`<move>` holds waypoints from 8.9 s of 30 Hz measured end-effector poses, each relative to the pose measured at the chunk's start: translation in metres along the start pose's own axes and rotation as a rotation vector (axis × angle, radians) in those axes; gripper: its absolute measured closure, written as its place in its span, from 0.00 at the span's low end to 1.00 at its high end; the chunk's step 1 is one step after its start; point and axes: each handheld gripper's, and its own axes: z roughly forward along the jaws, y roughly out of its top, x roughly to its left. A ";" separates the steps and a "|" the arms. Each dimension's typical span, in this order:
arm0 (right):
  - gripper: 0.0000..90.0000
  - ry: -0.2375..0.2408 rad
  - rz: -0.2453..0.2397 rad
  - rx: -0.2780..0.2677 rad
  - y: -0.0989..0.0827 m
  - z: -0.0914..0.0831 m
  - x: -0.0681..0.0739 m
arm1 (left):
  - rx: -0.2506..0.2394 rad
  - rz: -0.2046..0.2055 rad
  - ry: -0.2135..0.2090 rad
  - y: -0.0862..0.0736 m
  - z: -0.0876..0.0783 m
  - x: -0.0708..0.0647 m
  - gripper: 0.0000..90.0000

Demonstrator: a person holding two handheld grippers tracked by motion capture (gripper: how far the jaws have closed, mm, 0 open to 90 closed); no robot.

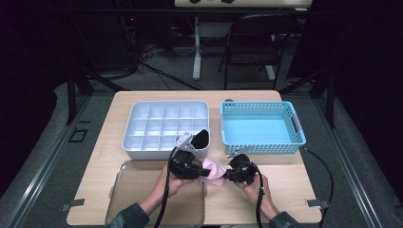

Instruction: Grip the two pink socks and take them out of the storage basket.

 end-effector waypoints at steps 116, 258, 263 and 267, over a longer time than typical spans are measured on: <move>0.92 0.023 0.104 0.131 -0.005 -0.009 -0.016 | 0.148 0.065 0.176 -0.016 0.043 -0.007 0.62; 0.57 0.067 0.128 0.213 -0.003 -0.020 -0.017 | 0.103 0.017 0.321 -0.032 -0.004 0.017 0.45; 0.58 -0.007 0.089 0.227 0.000 -0.014 -0.001 | 0.132 0.057 0.342 -0.032 0.000 0.015 0.53; 0.64 -0.065 0.031 0.253 0.000 -0.007 0.006 | 0.178 0.106 0.372 -0.032 0.005 0.012 0.65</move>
